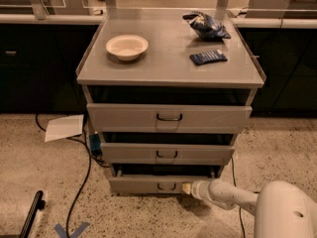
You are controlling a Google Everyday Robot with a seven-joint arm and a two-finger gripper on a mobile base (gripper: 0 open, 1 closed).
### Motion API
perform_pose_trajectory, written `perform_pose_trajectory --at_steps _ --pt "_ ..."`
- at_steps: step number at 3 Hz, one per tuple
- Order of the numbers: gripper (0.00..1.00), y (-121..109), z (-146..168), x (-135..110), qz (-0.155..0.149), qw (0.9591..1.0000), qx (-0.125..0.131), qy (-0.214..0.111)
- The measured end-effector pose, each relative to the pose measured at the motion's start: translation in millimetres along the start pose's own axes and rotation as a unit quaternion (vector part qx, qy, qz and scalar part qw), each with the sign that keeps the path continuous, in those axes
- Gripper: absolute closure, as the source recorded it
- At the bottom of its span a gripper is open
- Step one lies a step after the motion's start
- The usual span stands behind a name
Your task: Close bottom drawer
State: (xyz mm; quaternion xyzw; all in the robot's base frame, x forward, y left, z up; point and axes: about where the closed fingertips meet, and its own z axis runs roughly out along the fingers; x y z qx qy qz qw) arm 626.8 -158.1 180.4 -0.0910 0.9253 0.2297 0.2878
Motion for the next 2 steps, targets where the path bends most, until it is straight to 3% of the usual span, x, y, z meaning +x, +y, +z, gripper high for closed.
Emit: perform_pose_trajectory --at_steps 1,2 --pt "1.0 0.2 23.5 -37.8 -0.008 0.9998 -0.005 -0.016" --pt "1.0 4.5 23.2 -40.0 -0.012 0.9997 -0.004 -0.019"
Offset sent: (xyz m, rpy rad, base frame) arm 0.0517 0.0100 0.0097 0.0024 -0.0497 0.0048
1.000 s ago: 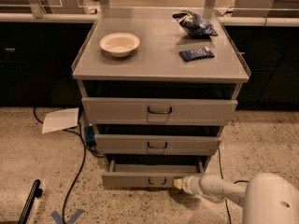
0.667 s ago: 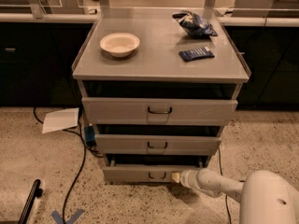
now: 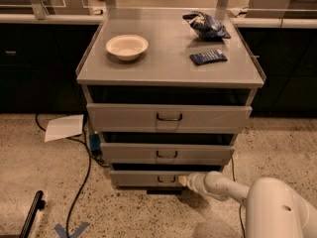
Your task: Close bottom drawer
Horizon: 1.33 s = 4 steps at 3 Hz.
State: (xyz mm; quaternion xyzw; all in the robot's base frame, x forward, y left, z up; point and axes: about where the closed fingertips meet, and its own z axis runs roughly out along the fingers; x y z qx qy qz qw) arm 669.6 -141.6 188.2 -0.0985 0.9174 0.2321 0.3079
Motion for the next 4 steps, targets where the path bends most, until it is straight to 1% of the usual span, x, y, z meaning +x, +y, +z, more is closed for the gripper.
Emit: perform_pose_trajectory --at_steps 1,2,3,4 --pt "1.0 6 -7 18 0.002 0.9997 -0.006 0.024" --pt "1.0 12 -27 53 0.019 0.9985 -0.014 0.049" --pt "0.81 15 -27 58 0.02 0.9982 -0.017 0.053" --pt "0.58 15 -27 58 0.02 0.9982 -0.017 0.053"
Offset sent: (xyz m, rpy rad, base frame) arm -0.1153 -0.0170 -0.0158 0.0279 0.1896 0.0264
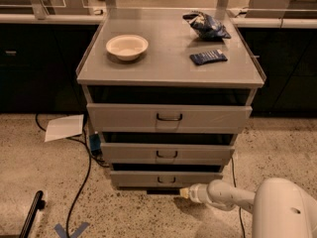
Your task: Close bottom drawer
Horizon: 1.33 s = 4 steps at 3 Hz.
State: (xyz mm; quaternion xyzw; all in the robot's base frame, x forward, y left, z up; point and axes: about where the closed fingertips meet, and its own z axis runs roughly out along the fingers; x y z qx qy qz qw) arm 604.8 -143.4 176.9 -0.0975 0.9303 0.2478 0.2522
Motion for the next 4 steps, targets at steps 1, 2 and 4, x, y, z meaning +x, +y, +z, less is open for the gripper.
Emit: perform_pose_trajectory --at_steps 1,2,4 --pt "0.34 0.0 0.0 0.0 0.0 1.0 0.0 0.0" --pt "0.11 0.1 0.0 0.0 0.0 1.0 0.0 0.0" --pt "0.0 0.1 0.1 0.1 0.0 1.0 0.0 0.0"
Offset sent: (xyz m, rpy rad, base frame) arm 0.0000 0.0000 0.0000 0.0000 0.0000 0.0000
